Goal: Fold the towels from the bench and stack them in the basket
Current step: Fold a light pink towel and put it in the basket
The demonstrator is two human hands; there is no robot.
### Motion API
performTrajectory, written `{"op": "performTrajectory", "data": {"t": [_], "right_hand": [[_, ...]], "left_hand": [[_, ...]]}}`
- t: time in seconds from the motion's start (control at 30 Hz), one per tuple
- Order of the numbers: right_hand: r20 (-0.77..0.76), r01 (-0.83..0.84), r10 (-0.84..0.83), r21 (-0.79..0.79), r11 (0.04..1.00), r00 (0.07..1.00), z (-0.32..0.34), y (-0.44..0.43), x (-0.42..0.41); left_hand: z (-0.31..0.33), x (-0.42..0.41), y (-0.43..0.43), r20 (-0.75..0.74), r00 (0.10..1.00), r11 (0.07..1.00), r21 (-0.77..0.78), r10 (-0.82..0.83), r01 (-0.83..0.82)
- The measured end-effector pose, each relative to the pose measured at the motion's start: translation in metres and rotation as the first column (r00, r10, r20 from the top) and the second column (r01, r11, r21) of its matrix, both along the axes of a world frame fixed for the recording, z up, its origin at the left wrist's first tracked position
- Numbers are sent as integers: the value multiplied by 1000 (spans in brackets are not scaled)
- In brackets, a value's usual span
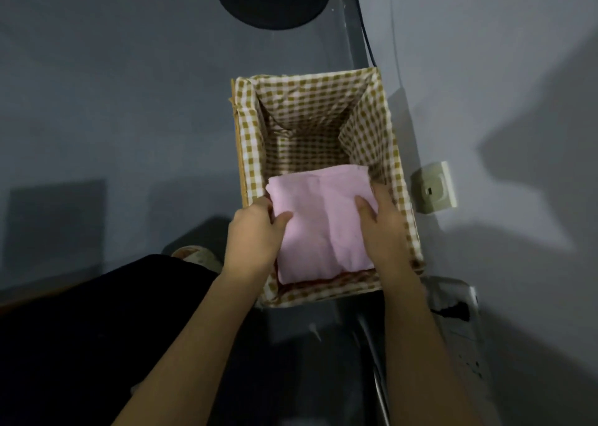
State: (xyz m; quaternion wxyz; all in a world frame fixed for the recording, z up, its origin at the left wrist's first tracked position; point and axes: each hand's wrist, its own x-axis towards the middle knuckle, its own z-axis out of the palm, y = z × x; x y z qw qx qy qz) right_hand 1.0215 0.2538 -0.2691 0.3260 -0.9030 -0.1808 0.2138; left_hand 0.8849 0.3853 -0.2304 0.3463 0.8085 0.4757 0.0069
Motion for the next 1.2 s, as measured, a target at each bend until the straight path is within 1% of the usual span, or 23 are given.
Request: {"op": "performTrajectory", "data": {"t": [0.1, 0.2, 0.3, 0.37, 0.47, 0.53, 0.6, 0.7, 0.8, 0.93, 1.0, 1.07, 1.2], "right_hand": [[-53, -2, 4, 34, 999, 999, -1, -1, -2], [-105, 7, -9, -23, 1000, 994, -6, -2, -3], [-174, -72, 52, -109, 991, 983, -18, -5, -2], [-184, -83, 53, -162, 983, 982, -23, -10, -2], [-81, -16, 5, -130, 991, 997, -21, -14, 2], [-21, 0, -2, -121, 993, 1000, -15, -12, 6], [-21, -15, 13, -104, 994, 1000, -8, -7, 8], [-10, -62, 61, -103, 993, 998, 7, -1, 3], [80, -163, 172, -100, 982, 982, 27, 8, -10], [156, -329, 335, -64, 942, 929, 60, 24, -39], [168, -412, 411, -28, 911, 896, 77, 35, -57], [169, -484, 480, -16, 875, 861, 94, 50, -77], [265, -593, 570, 7, 805, 778, 124, 87, -127]], "left_hand": [[-4, 1, 0, -69, 998, 1000, 24, -15, 17], [-7, 2, -2, -142, 989, 997, 63, -45, 54], [-9, 1, -6, -237, 966, 982, 131, -101, 135], [-10, -3, -8, -281, 952, 974, 151, -122, 170], [-12, -8, -8, -294, 946, 964, 180, -136, 194], [-12, -8, -8, -313, 937, 951, 208, -157, 228], [-9, -9, -9, -315, 932, 942, 218, -178, 254], [-3, -12, -10, -274, 937, 930, 234, -215, 282], [10, -20, -9, -241, 938, 912, 266, -249, 311], [33, -37, 1, -210, 939, 903, 281, -272, 325], [48, -52, 9, -183, 949, 912, 280, -256, 300], [66, -73, 18, -165, 958, 909, 312, -233, 275], [106, -134, 36, -201, 971, 902, 382, -132, 201]]}}
